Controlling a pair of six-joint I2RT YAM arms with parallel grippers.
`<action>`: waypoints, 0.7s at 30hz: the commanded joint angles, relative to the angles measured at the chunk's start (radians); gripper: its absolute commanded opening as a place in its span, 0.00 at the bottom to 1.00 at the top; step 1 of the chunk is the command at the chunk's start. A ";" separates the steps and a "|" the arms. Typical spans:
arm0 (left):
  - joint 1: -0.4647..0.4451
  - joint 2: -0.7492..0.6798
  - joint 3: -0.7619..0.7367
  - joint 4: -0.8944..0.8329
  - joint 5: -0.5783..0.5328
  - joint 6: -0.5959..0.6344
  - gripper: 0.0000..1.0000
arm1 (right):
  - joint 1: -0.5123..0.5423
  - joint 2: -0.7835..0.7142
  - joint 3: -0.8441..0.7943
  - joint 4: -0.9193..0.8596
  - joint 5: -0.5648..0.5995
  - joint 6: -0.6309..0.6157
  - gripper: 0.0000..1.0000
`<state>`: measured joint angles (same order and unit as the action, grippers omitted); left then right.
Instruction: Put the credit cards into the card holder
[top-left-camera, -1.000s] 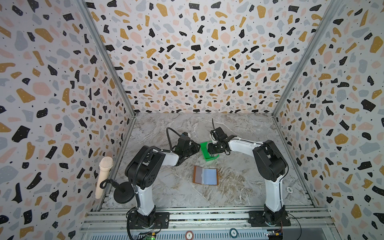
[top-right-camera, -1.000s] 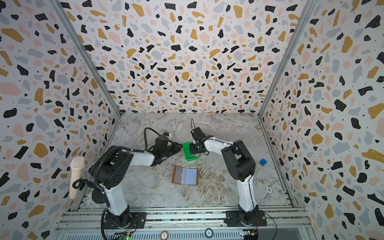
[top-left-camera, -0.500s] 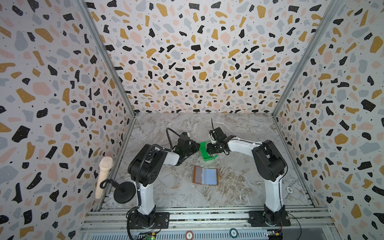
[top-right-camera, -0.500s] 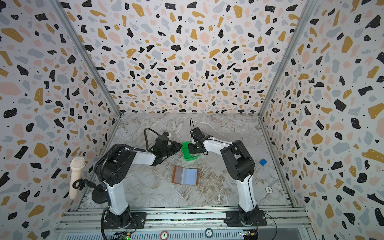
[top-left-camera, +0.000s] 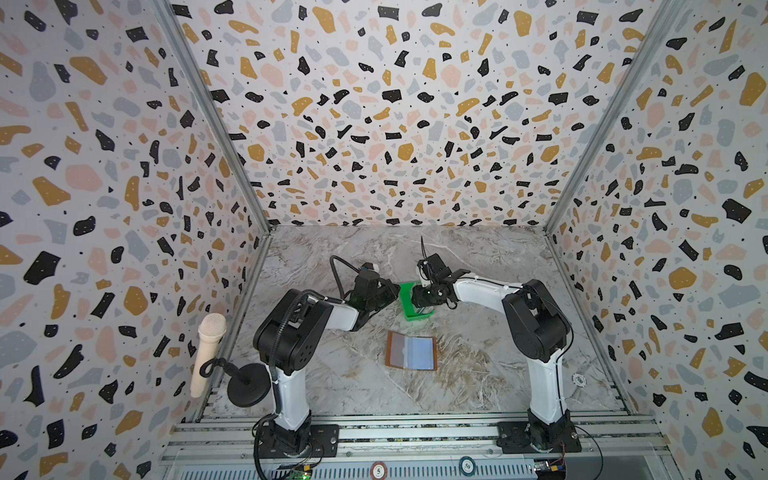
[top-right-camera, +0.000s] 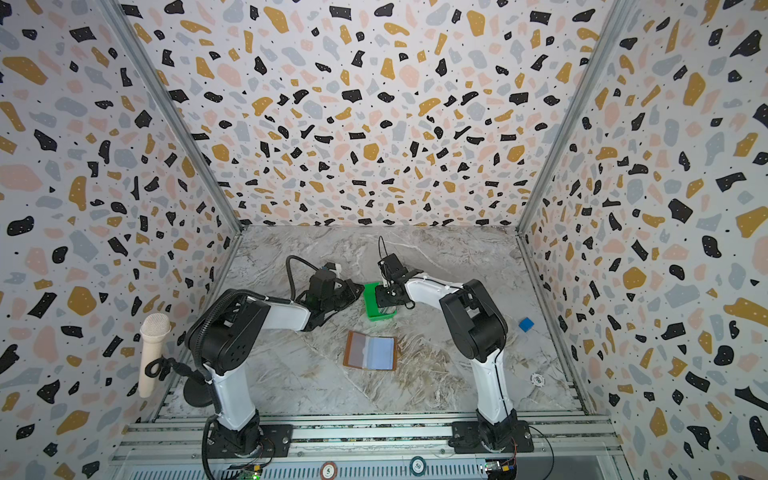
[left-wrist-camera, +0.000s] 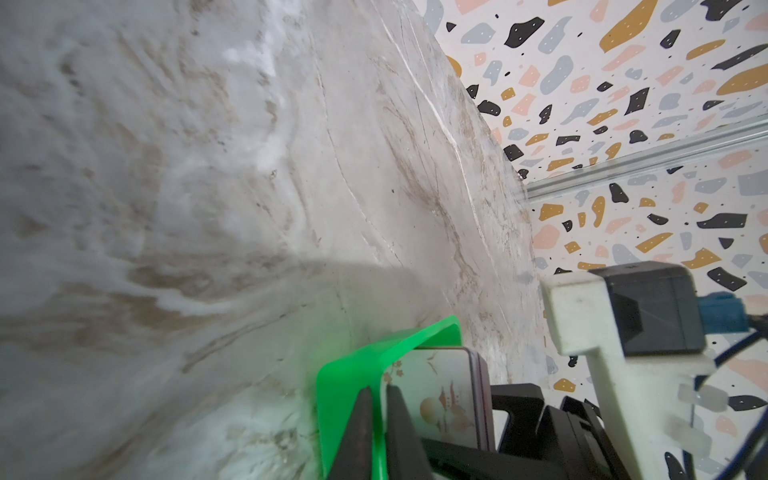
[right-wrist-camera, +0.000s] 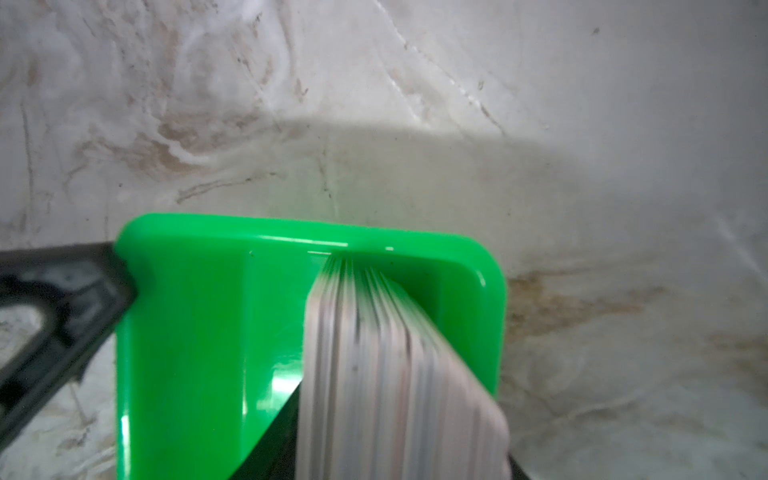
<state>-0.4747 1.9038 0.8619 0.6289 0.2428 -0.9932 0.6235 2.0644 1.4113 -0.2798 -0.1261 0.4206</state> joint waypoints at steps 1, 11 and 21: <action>-0.013 -0.027 -0.014 0.007 -0.001 0.005 0.18 | 0.013 0.025 0.021 -0.035 -0.012 -0.009 0.49; -0.016 -0.016 -0.004 -0.028 -0.039 0.017 0.15 | 0.016 0.033 0.025 -0.042 -0.012 -0.014 0.49; -0.031 -0.033 -0.007 -0.058 -0.047 -0.003 0.00 | 0.018 0.039 0.048 -0.060 0.000 -0.016 0.52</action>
<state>-0.4866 1.8992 0.8604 0.5873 0.1864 -0.9997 0.6285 2.0796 1.4364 -0.2924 -0.1230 0.4156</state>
